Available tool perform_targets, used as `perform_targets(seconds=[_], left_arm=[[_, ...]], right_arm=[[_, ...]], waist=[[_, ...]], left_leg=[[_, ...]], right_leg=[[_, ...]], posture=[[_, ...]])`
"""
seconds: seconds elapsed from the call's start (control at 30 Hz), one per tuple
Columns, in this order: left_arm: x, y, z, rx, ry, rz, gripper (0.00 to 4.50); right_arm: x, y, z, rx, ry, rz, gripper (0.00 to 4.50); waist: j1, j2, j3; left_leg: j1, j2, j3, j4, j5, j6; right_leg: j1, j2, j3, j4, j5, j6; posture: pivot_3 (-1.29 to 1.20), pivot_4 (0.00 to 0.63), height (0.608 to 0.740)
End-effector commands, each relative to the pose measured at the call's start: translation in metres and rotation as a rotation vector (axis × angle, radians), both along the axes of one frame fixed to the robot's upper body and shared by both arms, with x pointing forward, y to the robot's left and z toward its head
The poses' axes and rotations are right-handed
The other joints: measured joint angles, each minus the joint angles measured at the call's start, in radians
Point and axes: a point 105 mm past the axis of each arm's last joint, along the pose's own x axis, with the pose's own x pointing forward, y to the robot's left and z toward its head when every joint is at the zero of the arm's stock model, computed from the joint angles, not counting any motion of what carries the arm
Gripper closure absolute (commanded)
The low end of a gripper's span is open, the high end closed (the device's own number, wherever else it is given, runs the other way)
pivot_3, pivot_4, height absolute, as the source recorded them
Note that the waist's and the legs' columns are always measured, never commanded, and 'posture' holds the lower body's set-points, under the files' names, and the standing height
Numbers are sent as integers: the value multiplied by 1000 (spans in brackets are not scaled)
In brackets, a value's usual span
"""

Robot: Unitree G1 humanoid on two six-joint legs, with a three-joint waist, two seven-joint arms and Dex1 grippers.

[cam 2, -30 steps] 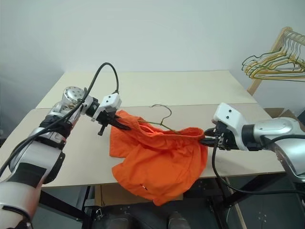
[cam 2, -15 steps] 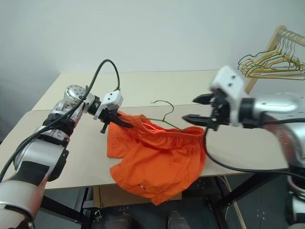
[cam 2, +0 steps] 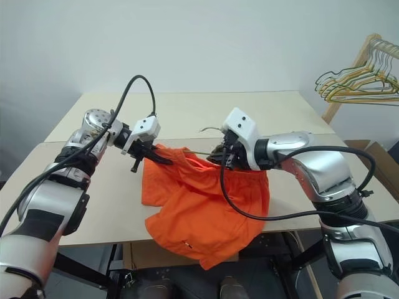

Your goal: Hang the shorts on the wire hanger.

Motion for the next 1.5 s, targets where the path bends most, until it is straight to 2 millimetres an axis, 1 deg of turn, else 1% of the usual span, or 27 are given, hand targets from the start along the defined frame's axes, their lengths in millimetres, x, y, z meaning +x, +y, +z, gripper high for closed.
perform_targets(seconds=[0.03, 0.17, 0.23, 0.3, 0.33, 0.4, 0.5, 0.6, 0.67, 0.73, 0.83, 0.9, 0.97, 1.03, 1.2, 1.27, 1.33, 1.5], left_arm=[[2, -1, 19, -50, -62, -13, 4500], [2, -5, 26, -102, -104, -35, 4500], [2, -6, 33, -138, -81, -21, 3933], [0, -4, 43, -161, -96, -26, 3425], [1, -1, 46, -160, -113, -26, 3045], [1, 5, 49, -146, -133, -18, 2429], [2, 20, 44, -64, -179, -19, 1536], [0, 34, 26, 51, -218, -43, 535], [2, 37, 14, 93, -256, -44, 17], [5, 36, 5, 114, -275, -38, 17], [15, 31, -4, 141, -321, 25, 17], [20, 30, -6, 151, -352, 52, 429], [25, 28, -4, 129, -365, 87, 933], [26, 26, -3, 118, -365, 99, 1650], [27, 27, 0, 106, -370, 110, 3266], [30, 28, 5, 86, -372, 136, 3939], [31, 28, 10, 64, -372, 150, 4449], [29, 24, 34, -53, -355, 140, 4449]], right_arm=[[0, -3, 14, 25, -67, 18, 4473], [1, -4, 14, 24, -97, 36, 4473], [2, -5, 14, 24, -109, 44, 4500], [2, -7, 14, 21, -115, 55, 4500], [2, -9, 14, 19, -119, 61, 4500], [2, -11, 14, 12, -125, 69, 4500], [1, -15, 14, 0, -134, 79, 4500], [1, -17, 15, -4, -139, 82, 4500], [1, -18, 16, -5, -144, 83, 4500], [1, -18, 17, -5, -148, 82, 4500], [-1, -19, 19, -6, -153, 83, 4500], [-1, -19, 20, -8, -154, 82, 4500], [-1, -21, 20, -10, -153, 75, 4500], [-2, -22, 20, -13, -152, 73, 4500], [-2, -25, 20, -18, -146, 68, 4500], [-2, -26, 20, -18, -141, 67, 4500], [-2, -27, 20, -20, -137, 64, 4500], [0, -30, 14, -42, -135, 46, 4500]], waist=[[0, 0, 0], [-1, 0, 0], [-1, 0, 0], [-1, 0, 0], [-1, 0, 0], [-2, 0, 0], [-1, 0, 0], [1, 0, 0], [2, 0, 0], [3, 0, 0], [8, 0, 0], [12, 0, 0], [14, 0, 0], [14, 0, 0], [14, 0, 0], [14, 0, 0], [15, 0, 0], [15, 0, 0]], left_leg=[[0, 0, 0, 0, 0, 0], [1, 0, 0, 0, 0, 0], [1, 0, 0, 0, 0, 0], [1, 0, 0, 0, 0, 0], [1, 0, 0, 0, 0, 0], [1, 0, 0, 0, 0, 0], [1, 0, 0, 0, 0, 0], [1, 0, 0, 0, 0, 0], [1, 0, 0, 0, 0, 0], [1, 0, 0, 0, 0, 0], [1, 0, 0, 1, 0, 0], [1, 0, 0, 0, 0, 0], [1, 0, 0, 0, 0, 0], [1, 0, 0, 0, 0, 0], [1, 0, 0, 0, 0, 0], [1, 0, 0, 0, 0, 0], [1, 0, 0, 0, 0, 0], [1, 0, 0, 0, 0, 0]], right_leg=[[0, 0, 0, 0, 0, 0], [0, 0, 0, 1, 0, 1], [0, 0, 0, 1, 0, 1], [0, 0, 0, 1, -1, 1], [0, 0, 0, 1, -1, 1], [0, 0, 0, 1, -1, 1], [0, 0, 0, 1, -1, 1], [0, 0, 0, 1, -1, 1], [0, 0, 0, 1, -1, 0], [1, 0, 0, 1, -1, 0], [1, 0, 0, 1, -1, 1], [1, 0, 0, 1, -1, 1], [0, 0, 0, 1, 0, 1], [0, 0, 0, 0, 0, 0], [0, 0, 0, 1, 0, 0], [0, 0, 0, 1, 0, 0], [0, 0, 0, 1, 0, 0], [0, 0, 0, 1, 0, 0]], posture=[[43, 0, 740], [48, 0, 740], [56, 0, 740], [56, 0, 740], [56, 0, 740], [68, 0, 740], [69, 0, 740], [64, 0, 740], [64, 0, 740], [58, 0, 740], [46, 0, 740], [46, 0, 740], [39, 0, 740], [39, 0, 740], [39, 0, 740], [44, 0, 740], [46, 0, 740], [58, 0, 740]])
